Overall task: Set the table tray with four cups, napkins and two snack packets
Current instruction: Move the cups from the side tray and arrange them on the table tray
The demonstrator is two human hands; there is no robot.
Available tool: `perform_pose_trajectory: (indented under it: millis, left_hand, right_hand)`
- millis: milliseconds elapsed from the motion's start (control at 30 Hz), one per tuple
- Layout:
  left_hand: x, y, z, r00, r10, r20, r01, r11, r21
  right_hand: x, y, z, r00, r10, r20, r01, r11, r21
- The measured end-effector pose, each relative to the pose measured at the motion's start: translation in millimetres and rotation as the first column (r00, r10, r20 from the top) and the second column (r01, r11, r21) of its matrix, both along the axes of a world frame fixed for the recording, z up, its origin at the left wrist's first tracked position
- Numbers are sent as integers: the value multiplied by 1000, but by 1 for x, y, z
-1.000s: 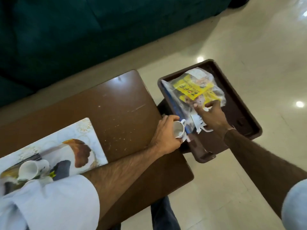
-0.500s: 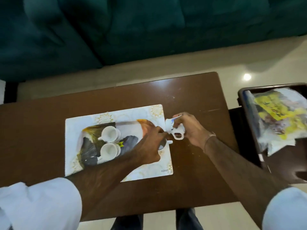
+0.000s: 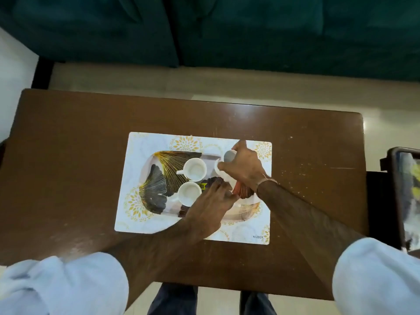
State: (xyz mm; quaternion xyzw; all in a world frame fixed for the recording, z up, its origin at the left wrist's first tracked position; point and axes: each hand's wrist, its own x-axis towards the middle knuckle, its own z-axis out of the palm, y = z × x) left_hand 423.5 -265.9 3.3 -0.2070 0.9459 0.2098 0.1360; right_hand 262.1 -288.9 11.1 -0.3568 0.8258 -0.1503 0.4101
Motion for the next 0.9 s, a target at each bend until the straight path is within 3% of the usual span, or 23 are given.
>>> perform_pose_trajectory:
  millis: [100, 233, 500, 600, 700, 800, 900]
  left_hand:
    - [0, 4, -5, 1000, 8, 24, -7, 999, -37]
    - [4, 6, -11, 1000, 19, 14, -18, 994, -109]
    - [20, 10, -21, 996, 86, -31, -90, 982, -168]
    - [28, 10, -19, 993, 97, -66, -106, 983, -151]
    - [42, 5, -15, 957, 176, -232, -191, 981, -41]
    - [59, -18, -9, 859, 360, -364, -382, 924, 11]
    - [75, -52, -1, 855, 443, -271, -475, 878, -65]
  right_hand:
    - [3, -7, -1, 931, 357, -75, -360, 933, -20]
    - [9, -7, -4, 800, 579, -161, -589, 808, -21]
    - [19, -6, -3, 716, 677, -171, -691, 723, -33]
    - [18, -2, -3, 730, 673, -114, -681, 731, -48]
    - [17, 1, 1, 794, 604, -61, -606, 784, -135]
    - [13, 12, 8, 816, 517, -257, -567, 804, -182]
    - [16, 35, 12, 749, 510, -423, -614, 774, -153]
